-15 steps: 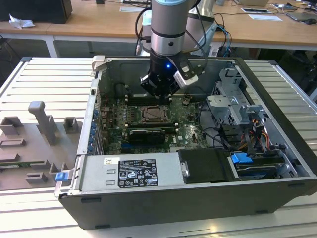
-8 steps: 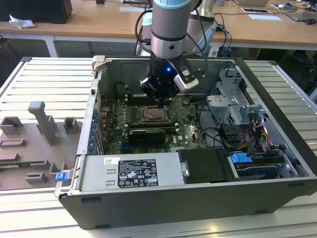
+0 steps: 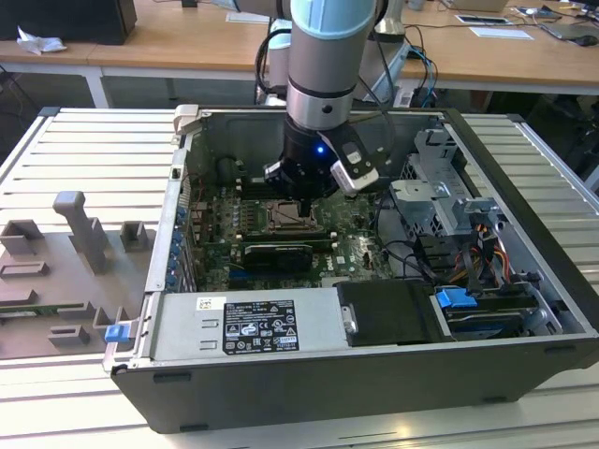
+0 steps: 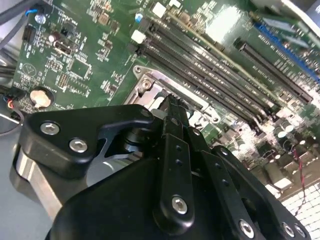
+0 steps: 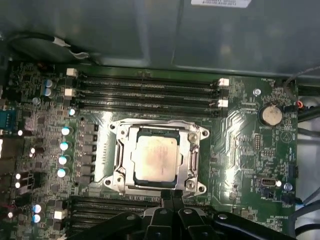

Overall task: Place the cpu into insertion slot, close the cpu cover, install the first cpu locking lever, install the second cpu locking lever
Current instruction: 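Install the second cpu locking lever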

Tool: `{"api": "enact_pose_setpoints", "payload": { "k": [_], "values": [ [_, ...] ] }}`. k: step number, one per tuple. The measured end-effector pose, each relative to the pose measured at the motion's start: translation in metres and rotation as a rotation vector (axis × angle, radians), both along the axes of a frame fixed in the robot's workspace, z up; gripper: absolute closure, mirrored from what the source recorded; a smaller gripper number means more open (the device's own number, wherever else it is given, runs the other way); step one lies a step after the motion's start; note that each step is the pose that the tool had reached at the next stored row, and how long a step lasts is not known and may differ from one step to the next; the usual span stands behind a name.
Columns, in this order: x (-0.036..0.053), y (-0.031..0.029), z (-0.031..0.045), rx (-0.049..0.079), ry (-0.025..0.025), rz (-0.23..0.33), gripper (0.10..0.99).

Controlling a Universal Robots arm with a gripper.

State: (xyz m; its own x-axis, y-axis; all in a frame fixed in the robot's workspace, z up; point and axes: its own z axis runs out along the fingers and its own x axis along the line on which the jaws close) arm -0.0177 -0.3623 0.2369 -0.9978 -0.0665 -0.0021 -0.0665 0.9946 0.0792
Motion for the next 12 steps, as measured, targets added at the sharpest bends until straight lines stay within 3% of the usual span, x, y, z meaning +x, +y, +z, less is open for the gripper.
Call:
{"api": "enact_pose_setpoints", "payload": {
  "k": [5, 12],
  "values": [
    [-0.0032, -0.0055, -0.0004, 0.001, -0.0001, 0.0, 0.98],
    [-0.0275, -0.0064, -0.004, 0.001, 0.0, 0.0, 0.98]
  ]
}}
